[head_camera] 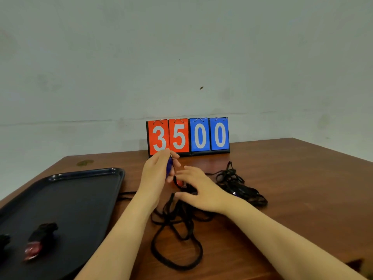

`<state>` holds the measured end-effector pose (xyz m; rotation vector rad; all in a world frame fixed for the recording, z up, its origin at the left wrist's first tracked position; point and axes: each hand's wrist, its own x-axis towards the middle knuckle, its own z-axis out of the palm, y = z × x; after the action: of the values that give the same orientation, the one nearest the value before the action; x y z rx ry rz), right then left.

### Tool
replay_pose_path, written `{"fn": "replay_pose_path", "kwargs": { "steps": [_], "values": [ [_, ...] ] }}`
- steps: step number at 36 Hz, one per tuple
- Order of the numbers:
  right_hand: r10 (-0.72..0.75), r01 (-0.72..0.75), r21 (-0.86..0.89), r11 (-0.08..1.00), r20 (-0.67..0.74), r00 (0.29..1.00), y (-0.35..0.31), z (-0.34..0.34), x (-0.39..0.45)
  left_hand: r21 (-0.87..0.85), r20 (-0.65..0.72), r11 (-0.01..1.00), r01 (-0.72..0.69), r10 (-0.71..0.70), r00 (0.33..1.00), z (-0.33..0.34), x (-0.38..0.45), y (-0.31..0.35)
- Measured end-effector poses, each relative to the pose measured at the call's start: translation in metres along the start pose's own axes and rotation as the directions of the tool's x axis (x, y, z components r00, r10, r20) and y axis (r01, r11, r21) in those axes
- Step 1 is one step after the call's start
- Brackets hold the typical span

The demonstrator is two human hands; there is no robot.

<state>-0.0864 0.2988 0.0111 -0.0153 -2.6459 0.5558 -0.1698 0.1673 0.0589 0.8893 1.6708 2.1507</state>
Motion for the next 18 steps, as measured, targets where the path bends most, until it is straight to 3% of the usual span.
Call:
{"fn": "replay_pose_path", "kwargs": {
  "steps": [4,10,18],
  "values": [
    [-0.032,0.033,-0.017,0.999,0.044,0.999,0.003,0.006,0.001,-0.022,-0.074,1.000,-0.019,0.017,0.997,-0.003,0.001,0.002],
    [0.212,-0.183,0.316,0.931,-0.060,0.975,-0.003,-0.017,-0.006,0.011,-0.152,1.000,0.008,-0.007,0.988,-0.008,0.004,-0.003],
    [0.360,-0.198,0.646,0.737,-0.127,0.924,0.001,-0.025,-0.005,0.100,-0.160,0.990,0.096,-0.079,0.984,-0.013,0.010,-0.014]
  ]
}}
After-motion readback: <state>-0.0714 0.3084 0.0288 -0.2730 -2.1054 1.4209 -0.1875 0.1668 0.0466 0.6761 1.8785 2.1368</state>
